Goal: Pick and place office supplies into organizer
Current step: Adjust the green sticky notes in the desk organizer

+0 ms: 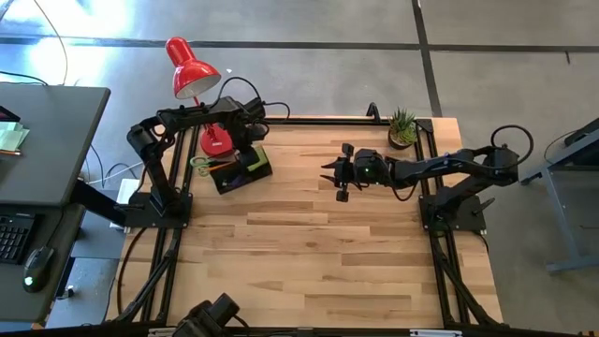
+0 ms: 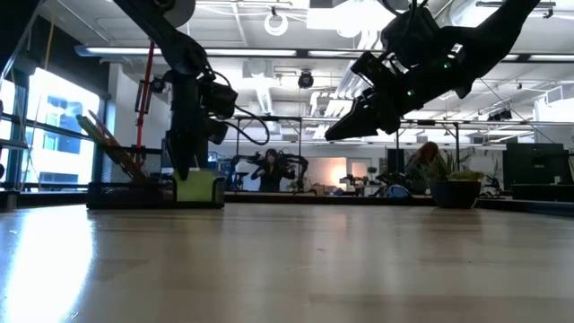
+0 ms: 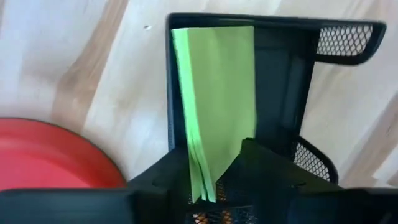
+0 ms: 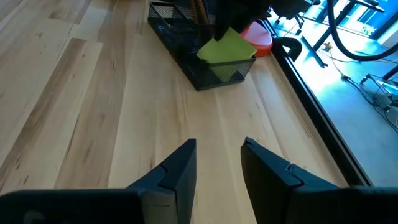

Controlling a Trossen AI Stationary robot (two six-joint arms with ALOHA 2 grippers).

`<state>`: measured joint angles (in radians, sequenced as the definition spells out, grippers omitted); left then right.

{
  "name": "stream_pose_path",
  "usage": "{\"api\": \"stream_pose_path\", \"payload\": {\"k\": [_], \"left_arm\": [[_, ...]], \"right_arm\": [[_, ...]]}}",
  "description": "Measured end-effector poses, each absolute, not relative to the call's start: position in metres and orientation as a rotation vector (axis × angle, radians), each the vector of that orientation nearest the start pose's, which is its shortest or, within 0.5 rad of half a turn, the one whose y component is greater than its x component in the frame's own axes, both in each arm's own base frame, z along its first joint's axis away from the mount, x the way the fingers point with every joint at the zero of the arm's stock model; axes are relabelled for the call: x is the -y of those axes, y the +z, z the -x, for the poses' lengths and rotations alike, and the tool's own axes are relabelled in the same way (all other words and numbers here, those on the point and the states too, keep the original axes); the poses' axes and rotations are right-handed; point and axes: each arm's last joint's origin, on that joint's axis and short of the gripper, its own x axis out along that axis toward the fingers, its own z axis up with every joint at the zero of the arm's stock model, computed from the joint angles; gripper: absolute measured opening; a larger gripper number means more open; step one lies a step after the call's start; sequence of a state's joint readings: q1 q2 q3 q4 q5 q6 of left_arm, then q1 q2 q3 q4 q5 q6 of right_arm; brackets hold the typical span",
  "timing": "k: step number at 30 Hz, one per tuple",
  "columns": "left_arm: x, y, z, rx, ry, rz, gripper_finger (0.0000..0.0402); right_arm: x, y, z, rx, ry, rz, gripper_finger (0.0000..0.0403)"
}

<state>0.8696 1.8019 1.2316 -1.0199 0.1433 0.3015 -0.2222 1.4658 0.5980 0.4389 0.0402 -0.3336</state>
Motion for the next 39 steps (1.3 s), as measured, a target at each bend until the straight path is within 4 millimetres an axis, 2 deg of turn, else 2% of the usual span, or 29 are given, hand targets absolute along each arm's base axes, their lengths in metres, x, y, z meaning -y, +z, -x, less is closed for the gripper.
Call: {"api": "stream_pose_path", "payload": {"k": [7, 12, 17, 23, 32, 39], "left_arm": [[-0.234, 0.182, -0.214, -1.471, 0.32, 0.514, 0.0165], [-0.22, 0.182, -0.229, -1.507, 0.293, 0.432, 0.0165], [-0.212, 0.182, -0.236, -1.611, 0.356, 0.255, 0.0156], [-0.213, 0.184, -0.236, -1.647, 0.399, 0.207, 0.0154], [-0.222, 0.213, -0.247, -1.568, 0.454, 0.21, 0.0154], [-0.224, 0.214, -0.247, -1.574, 0.499, 0.195, 0.0149]], "right_arm": [[0.064, 0.178, -0.277, -0.467, -0.183, 0.295, 0.0117], [0.064, 0.179, -0.277, -0.459, -0.184, 0.296, 0.0117], [0.064, 0.179, -0.278, -0.454, -0.181, 0.295, 0.0117], [0.063, 0.179, -0.278, -0.449, -0.158, 0.289, 0.0117], [0.063, 0.179, -0.278, -0.449, -0.155, 0.288, 0.0117], [0.063, 0.178, -0.277, -0.465, -0.152, 0.285, 0.0117]]}}
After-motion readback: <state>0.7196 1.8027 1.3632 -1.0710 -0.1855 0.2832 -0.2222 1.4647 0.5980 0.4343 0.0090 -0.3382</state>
